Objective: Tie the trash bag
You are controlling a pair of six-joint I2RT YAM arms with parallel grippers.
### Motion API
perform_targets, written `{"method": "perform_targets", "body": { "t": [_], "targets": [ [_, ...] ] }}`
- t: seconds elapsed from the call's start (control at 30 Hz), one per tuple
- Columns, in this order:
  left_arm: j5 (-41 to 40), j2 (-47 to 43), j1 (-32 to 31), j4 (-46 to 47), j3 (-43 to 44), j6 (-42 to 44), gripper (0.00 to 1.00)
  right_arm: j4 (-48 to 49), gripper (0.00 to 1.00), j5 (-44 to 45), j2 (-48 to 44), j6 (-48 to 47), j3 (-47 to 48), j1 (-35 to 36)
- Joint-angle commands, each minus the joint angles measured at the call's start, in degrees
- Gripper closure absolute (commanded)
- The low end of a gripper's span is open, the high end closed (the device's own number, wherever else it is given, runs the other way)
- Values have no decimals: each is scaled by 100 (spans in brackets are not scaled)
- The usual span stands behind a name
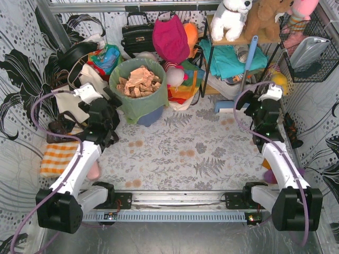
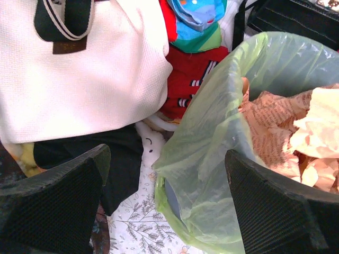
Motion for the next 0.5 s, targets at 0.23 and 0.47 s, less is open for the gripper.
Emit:
{"method": "perform_targets", "body": {
  "t": [0.23, 0.47],
  "targets": [
    [808, 246, -19, -2473, 2174, -235, 2, -2007, 18, -1267, 424, 1972, 1681, 98],
    [1259, 674, -15, -3022, 3096, -423, 2, -2684, 18, -957, 1308, 1779, 3103, 1110]
  ]
}}
